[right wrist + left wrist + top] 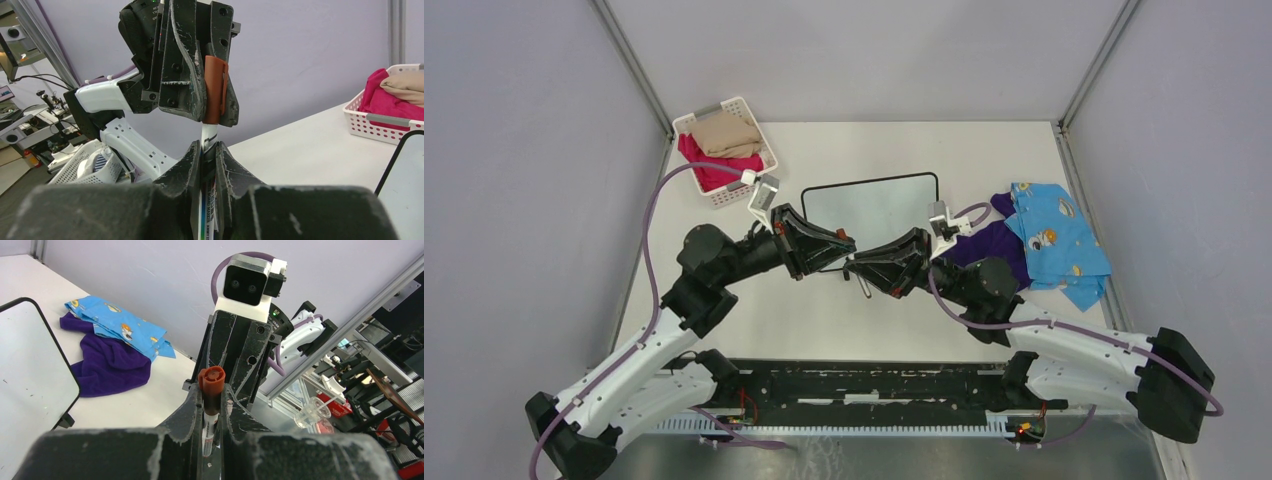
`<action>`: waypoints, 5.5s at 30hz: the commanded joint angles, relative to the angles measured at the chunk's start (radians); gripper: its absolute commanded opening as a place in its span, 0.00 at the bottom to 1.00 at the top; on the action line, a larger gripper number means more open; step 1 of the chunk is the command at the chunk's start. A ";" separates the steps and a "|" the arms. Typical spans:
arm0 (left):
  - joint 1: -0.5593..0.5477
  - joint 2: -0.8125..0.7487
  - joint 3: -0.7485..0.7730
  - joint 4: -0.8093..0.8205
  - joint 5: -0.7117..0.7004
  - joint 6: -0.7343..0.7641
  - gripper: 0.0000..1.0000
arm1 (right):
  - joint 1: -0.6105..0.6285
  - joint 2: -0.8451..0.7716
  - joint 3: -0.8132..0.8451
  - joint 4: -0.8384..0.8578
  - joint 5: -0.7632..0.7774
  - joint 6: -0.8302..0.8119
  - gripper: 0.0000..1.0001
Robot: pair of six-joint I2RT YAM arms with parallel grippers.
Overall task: Write a sentence on the whiteboard
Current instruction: Open the whiteboard marker at the center of the board, then place the pen cap at the center of the board.
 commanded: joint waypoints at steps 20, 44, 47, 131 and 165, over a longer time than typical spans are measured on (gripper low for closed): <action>-0.004 -0.014 0.009 0.054 -0.029 -0.020 0.02 | 0.000 -0.014 0.022 0.072 0.022 0.033 0.48; -0.004 -0.021 0.131 0.002 -0.156 -0.001 0.02 | -0.001 -0.010 -0.031 0.048 0.005 0.015 0.00; -0.004 -0.022 0.153 0.020 -0.190 -0.017 0.02 | 0.000 -0.030 -0.067 0.042 0.013 0.012 0.00; 0.427 0.672 0.022 -0.798 -0.732 0.059 0.02 | 0.006 -0.564 -0.282 -0.763 0.558 -0.447 0.00; 0.424 0.742 0.012 -0.797 -0.709 0.051 0.31 | 0.005 -0.612 -0.295 -0.765 0.578 -0.429 0.00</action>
